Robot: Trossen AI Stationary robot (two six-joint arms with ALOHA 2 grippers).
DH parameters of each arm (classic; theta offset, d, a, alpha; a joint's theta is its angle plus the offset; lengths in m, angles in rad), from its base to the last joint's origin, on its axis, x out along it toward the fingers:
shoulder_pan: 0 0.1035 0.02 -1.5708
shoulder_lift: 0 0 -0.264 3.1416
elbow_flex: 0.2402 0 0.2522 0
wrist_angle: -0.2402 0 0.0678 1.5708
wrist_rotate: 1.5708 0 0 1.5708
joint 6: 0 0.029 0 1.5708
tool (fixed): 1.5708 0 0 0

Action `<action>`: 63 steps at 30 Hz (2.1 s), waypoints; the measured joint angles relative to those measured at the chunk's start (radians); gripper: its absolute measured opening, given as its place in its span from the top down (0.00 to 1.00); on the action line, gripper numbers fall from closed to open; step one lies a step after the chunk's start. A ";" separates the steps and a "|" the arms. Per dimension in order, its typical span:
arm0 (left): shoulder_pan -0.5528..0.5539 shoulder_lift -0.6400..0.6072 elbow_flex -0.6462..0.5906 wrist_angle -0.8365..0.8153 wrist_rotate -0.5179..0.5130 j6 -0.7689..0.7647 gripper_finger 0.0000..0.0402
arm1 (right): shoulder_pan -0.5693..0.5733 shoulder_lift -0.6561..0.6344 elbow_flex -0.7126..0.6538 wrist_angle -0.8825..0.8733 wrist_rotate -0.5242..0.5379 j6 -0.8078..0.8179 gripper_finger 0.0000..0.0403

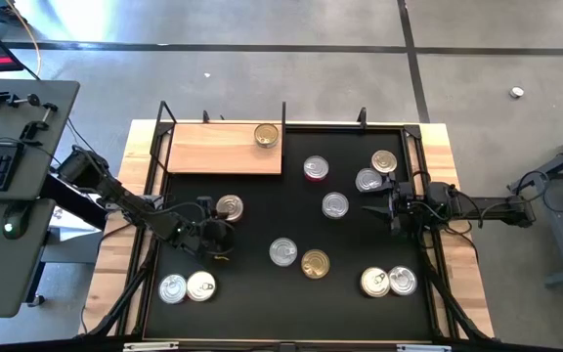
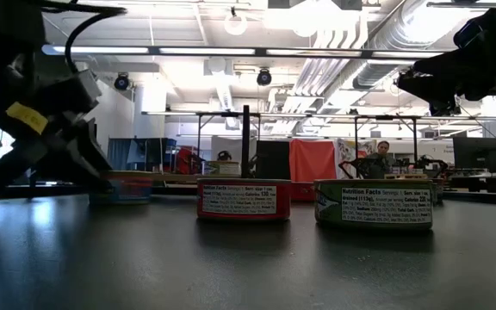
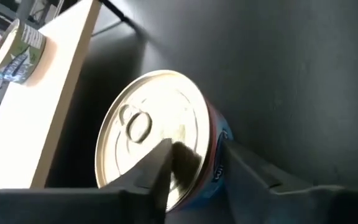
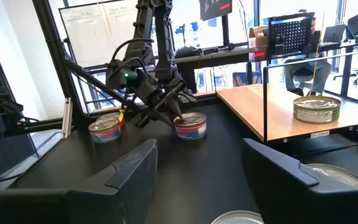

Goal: Stack canned seafood by type on shelf
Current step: Put the pink blue tuna can on the shelf

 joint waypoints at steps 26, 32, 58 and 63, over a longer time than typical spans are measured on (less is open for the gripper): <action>0.007 0.008 0.127 0.043 -0.004 0.149 1.00 | 0.000 0.000 0.000 0.000 0.000 0.000 0.44; 0.007 0.007 0.127 0.051 -0.025 0.166 1.00 | 0.000 0.000 0.000 0.000 0.000 0.000 0.44; -0.002 0.005 0.275 0.036 -0.154 0.419 1.00 | 0.000 0.000 0.000 0.000 0.000 0.000 0.44; 0.064 0.005 0.275 0.009 -0.233 0.465 1.00 | 0.000 0.000 0.000 0.000 0.000 0.000 0.44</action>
